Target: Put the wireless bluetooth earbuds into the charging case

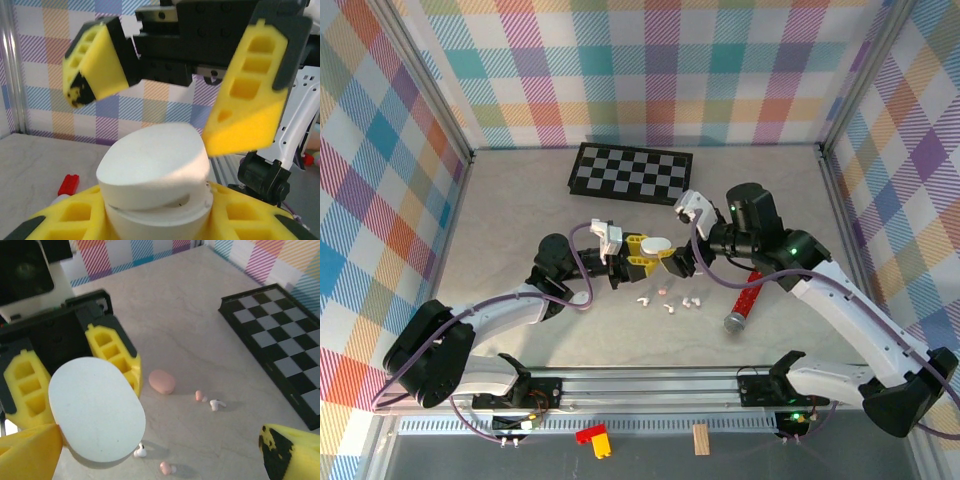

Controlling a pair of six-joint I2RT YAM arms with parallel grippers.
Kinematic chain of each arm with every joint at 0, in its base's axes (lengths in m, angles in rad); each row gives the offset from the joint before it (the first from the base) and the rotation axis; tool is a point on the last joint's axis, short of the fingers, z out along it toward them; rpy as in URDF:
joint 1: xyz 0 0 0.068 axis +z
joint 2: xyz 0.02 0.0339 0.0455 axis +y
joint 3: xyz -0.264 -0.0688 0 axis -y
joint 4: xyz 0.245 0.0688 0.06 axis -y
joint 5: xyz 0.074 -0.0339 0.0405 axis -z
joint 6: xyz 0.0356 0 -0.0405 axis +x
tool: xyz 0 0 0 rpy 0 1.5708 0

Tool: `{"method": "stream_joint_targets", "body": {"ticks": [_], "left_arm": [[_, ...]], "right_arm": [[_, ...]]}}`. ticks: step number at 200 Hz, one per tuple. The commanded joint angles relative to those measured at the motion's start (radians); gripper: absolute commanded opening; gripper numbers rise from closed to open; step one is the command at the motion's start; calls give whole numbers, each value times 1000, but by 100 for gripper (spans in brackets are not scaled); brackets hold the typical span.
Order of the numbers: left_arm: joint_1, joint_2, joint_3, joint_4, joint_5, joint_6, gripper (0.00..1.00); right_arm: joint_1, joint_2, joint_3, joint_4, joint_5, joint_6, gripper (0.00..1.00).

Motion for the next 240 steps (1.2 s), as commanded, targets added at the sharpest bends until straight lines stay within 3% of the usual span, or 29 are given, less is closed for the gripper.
{"method": "stream_joint_targets", "body": {"ticks": [1, 74, 137, 164, 214, 240], "left_arm": [[0, -30, 8, 37, 55, 20, 28], [0, -41, 12, 42, 84, 6, 28], [2, -30, 6, 72, 55, -20, 28], [2, -23, 12, 74, 54, -26, 28], [20, -20, -1, 101, 50, -41, 28], [37, -7, -11, 134, 48, -59, 28]], "right_arm": [[-5, -20, 20, 78, 68, 45, 100], [-16, 0, 25, 133, 86, 104, 100], [-34, -90, -39, 178, -135, 89, 99], [-61, -155, -87, 217, -150, 141, 99], [-300, -279, -264, 212, -105, 507, 99], [-333, -277, -364, 155, -81, 618, 99]]}}
